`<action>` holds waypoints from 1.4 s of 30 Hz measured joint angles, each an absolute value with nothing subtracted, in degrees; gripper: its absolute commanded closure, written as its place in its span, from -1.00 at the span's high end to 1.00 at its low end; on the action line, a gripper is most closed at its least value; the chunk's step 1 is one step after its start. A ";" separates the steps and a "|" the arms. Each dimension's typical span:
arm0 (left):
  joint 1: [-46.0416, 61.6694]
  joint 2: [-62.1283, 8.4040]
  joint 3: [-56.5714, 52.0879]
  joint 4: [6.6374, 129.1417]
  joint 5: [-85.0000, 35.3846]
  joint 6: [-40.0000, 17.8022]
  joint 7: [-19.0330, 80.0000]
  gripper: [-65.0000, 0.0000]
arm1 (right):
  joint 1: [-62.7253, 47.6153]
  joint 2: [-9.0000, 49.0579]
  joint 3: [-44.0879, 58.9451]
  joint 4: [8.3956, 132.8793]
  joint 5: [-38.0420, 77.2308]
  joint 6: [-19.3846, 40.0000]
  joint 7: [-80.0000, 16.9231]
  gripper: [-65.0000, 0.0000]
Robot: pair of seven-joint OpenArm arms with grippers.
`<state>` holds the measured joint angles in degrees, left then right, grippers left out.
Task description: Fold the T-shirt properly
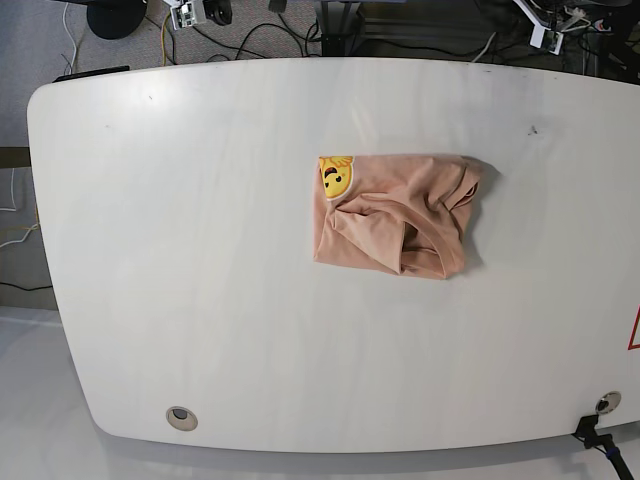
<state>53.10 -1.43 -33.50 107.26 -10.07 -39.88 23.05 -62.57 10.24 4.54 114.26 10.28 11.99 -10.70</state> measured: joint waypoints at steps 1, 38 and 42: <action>53.12 -1.17 -33.41 106.30 -10.28 -39.99 22.92 -0.71 | -62.78 10.15 4.45 114.06 10.31 12.03 -10.66 -1.00; 15.33 -4.86 -11.40 21.50 4.54 -19.75 5.58 -0.71 | -20.71 9.10 -3.86 37.52 10.44 12.49 -8.95 -1.00; 12.32 -4.64 -9.15 18.50 4.45 -14.90 5.19 -0.71 | -15.05 8.19 -3.88 27.53 10.57 12.73 -7.05 -1.00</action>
<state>12.32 -4.64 -9.15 18.50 4.45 -14.90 5.19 -15.05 8.19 -3.88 27.53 10.57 12.73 -7.05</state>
